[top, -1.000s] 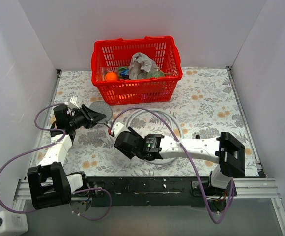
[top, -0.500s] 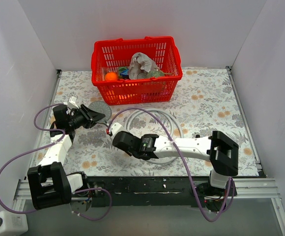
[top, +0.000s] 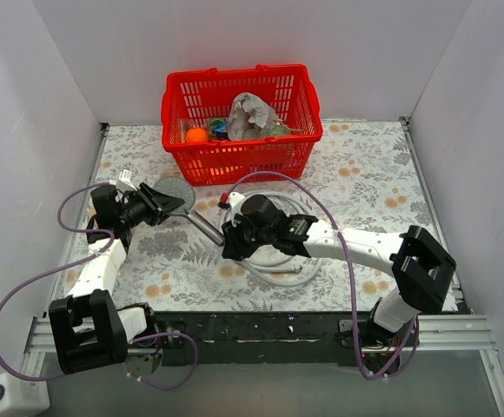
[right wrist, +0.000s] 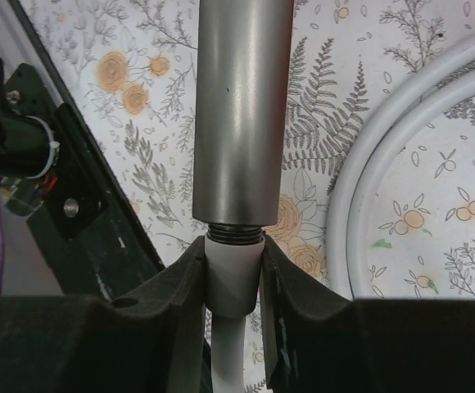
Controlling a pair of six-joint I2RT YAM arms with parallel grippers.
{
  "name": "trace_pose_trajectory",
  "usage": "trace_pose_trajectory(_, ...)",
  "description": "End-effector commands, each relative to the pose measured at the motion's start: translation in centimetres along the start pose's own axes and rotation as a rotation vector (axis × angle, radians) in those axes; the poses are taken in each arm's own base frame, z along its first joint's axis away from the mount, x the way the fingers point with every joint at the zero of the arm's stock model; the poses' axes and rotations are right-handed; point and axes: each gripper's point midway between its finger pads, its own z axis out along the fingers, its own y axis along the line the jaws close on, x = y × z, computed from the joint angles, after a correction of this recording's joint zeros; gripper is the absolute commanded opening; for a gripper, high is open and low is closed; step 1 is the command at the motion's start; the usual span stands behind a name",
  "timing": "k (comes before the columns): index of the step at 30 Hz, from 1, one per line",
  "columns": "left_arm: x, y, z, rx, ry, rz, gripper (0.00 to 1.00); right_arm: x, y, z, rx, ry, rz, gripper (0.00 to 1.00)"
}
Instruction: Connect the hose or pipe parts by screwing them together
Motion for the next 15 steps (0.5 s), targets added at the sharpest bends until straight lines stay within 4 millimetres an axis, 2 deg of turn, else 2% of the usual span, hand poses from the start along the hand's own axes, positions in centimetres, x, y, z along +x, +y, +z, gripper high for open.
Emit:
trace_pose_trajectory(1,0.9,-2.4,-0.8,0.087,0.040,0.061,0.00,-6.4,4.1,-2.3,-0.259,-0.220,0.036,0.01)
trace_pose_trajectory(4,1.0,-2.5,-0.8,0.090,0.043,0.061,0.00,-6.3,3.2,-2.7,-0.295,-0.240,0.084,0.01)
trace_pose_trajectory(5,1.0,-2.6,-0.8,0.093,0.045,0.061,0.00,-7.7,3.9,-3.4,-0.350,-0.307,0.106,0.01)
trace_pose_trajectory(6,1.0,-2.6,-0.9,0.094,0.044,0.061,0.00,-6.1,3.9,-3.3,-0.395,-0.280,0.127,0.01)
trace_pose_trajectory(8,1.0,-2.7,-0.9,0.097,0.044,0.064,0.00,-7.6,4.1,-4.3,-0.490,-0.368,0.176,0.01)
trace_pose_trajectory(9,1.1,-2.7,-0.9,0.100,0.047,0.064,0.00,-6.8,4.3,-4.5,-0.542,-0.359,0.199,0.01)
trace_pose_trajectory(11,1.2,-2.8,-0.9,0.104,0.050,0.064,0.00,-6.5,3.7,-4.4,-0.597,-0.380,0.260,0.01)
trace_pose_trajectory(12,1.2,-2.9,-0.9,0.110,0.051,0.071,0.00,-8.2,5.0,-6.5,-0.721,-0.459,0.282,0.01)
trace_pose_trajectory(14,1.2,-3.0,-1.1,0.113,0.042,0.081,0.00,-7.8,4.5,-6.5,-0.818,-0.479,0.353,0.01)
trace_pose_trajectory(15,1.2,-3.1,-1.1,0.113,0.042,0.085,0.00,-9.0,5.6,-9.1,-0.944,-0.552,0.359,0.01)
